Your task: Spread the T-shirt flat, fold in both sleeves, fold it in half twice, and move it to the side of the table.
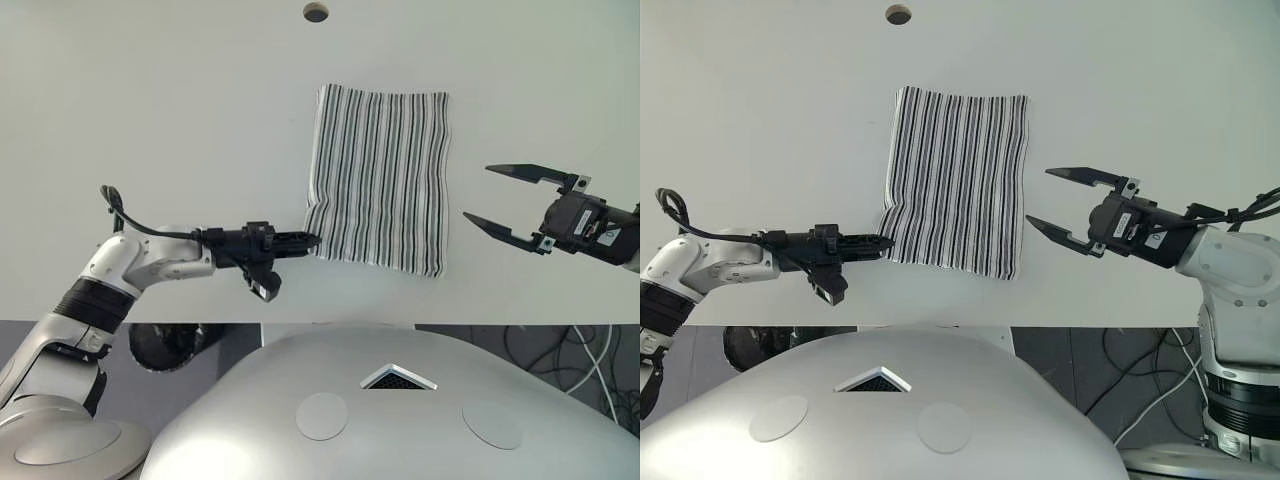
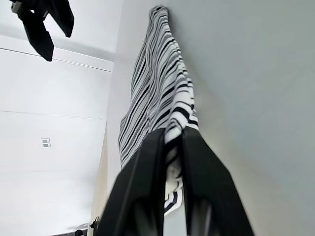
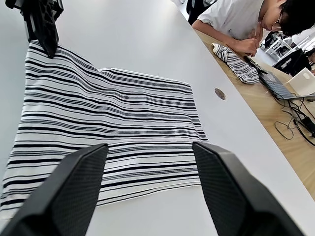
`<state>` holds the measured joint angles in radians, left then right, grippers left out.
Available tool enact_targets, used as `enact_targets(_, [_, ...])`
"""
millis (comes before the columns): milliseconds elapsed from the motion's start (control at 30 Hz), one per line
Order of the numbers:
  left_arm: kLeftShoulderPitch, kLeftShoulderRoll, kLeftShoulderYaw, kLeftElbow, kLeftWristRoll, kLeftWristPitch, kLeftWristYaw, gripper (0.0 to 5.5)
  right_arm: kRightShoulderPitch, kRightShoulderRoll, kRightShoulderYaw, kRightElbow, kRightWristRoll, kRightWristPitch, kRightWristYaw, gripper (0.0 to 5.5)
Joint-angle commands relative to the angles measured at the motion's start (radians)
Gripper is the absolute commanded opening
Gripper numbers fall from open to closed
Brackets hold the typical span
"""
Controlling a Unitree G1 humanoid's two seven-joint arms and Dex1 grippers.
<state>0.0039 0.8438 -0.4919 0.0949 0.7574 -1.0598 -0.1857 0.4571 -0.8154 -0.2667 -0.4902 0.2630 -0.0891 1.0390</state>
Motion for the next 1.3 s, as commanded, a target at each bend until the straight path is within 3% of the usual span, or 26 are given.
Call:
enact_targets(33, [0.047,0.004,-0.047,0.078,0.086,0.049,-0.057,0.13,0.101,-0.037,0.008,0.006,-0.107,-0.097,0.031,3.22])
enact_targets(200, [0.069,0.016,-0.042,0.061,0.062,0.051,-0.064,0.1,0.227,-0.092,0.099,0.053,-0.448,-0.239,-0.005,3.22])
enact_targets(400, [0.074,0.01,-0.042,0.062,0.052,0.061,-0.068,0.1,0.152,-0.06,0.292,0.069,-0.67,-0.278,-0.091,3.22])
enact_targets(1233, [0.119,0.031,-0.023,0.002,-0.01,0.099,-0.103,0.07,0.01,-0.103,0.548,0.184,-0.813,-0.251,-0.187,3.22])
enact_targets(1300, [0.124,0.033,-0.021,-0.003,-0.013,0.101,-0.106,0.07,0.003,-0.105,0.556,0.191,-0.816,-0.248,-0.188,2.87])
